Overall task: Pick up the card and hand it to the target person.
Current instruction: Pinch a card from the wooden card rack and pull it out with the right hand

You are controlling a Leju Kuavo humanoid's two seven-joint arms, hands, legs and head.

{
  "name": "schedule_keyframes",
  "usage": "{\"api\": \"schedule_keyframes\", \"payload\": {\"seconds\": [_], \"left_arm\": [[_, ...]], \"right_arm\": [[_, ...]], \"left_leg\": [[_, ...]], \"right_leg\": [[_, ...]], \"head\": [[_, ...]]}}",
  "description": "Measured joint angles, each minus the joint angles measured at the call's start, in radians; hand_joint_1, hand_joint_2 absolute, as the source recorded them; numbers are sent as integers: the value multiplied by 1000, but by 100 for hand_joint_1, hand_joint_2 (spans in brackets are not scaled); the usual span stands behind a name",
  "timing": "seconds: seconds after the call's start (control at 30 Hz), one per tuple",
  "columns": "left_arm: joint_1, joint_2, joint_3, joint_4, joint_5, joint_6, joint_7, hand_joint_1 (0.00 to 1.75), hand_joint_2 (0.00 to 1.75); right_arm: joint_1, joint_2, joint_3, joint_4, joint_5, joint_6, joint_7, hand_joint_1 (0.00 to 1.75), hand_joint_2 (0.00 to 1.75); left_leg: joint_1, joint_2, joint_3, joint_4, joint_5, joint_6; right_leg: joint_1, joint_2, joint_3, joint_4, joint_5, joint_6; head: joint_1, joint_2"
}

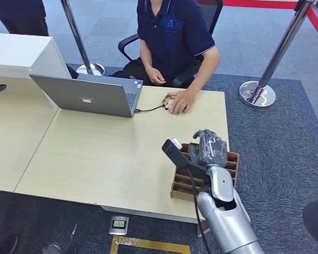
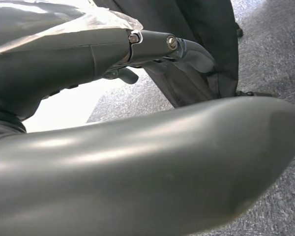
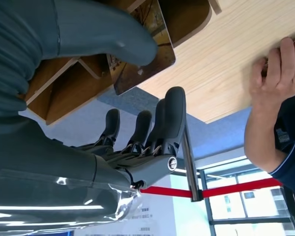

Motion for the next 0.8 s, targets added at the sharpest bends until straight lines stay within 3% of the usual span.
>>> {"api": "schedule_keyframes", "payload": {"seconds": [0.63,0.73,0.8], "left_arm": [[0,0,0,0,-1,0,0,0,0],[0,0,0,0,1,-1,0,0,0],[0,0,0,0,2,-1,0,0,0]], "right_arm": [[11,-1,0,-6,4,47,-15,82,175],[11,-2,0,-1,3,46,-18,92,175],[11,-3,-1,3,2,45,-18,114,175]], "left_leg": [[0,0,0,0,0,0],[0,0,0,0,0,0],[0,0,0,0,0,0]], "right_leg": [[0,0,0,0,0,0],[0,0,0,0,0,0],[0,0,0,0,0,0]], "head": [[0,0],[0,0],[0,0]]}}
